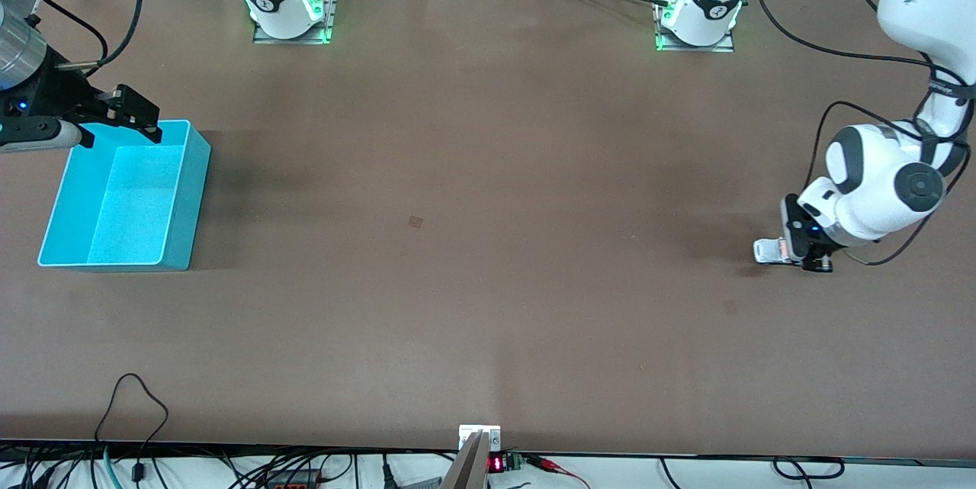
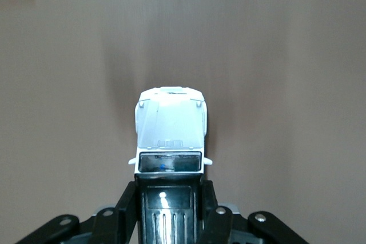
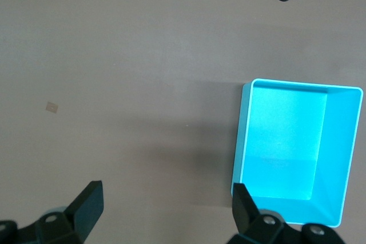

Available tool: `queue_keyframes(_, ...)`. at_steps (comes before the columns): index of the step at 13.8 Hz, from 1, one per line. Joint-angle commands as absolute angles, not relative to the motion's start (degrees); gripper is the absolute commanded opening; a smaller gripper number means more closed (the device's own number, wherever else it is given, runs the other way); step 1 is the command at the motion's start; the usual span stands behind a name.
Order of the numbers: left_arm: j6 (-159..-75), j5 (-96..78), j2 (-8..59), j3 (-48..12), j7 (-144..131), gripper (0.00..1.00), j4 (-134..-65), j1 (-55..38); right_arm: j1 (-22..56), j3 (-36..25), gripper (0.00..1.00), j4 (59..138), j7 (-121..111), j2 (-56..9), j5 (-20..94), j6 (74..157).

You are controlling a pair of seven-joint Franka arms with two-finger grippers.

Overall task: Wind and store white jeep toy
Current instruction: 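Drag the jeep backward along the table with the left gripper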

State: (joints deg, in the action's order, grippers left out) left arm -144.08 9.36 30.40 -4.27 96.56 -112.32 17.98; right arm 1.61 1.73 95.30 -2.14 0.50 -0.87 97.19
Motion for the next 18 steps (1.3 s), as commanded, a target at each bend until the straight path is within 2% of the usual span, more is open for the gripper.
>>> queue_keyframes(1,-143.88,10.46,35.86,-4.57,98.61,0.31,-110.57,22.05,1.67,1.93,1.0,95.19,-1.85,1.14,-1.41,96.24)
queue_keyframes(6,-143.96,10.37,38.05,-4.48,103.52,0.31,-108.03,26.54,1.67,1.93,1.0,95.19,-1.85,1.14,-1.41,96.06)
queue_keyframes(18,-144.32,10.46,39.73,-4.48,109.16,0.32,-105.56,27.69,1.67,1.93,1.0,95.19,-1.85,1.14,-1.41,96.06)
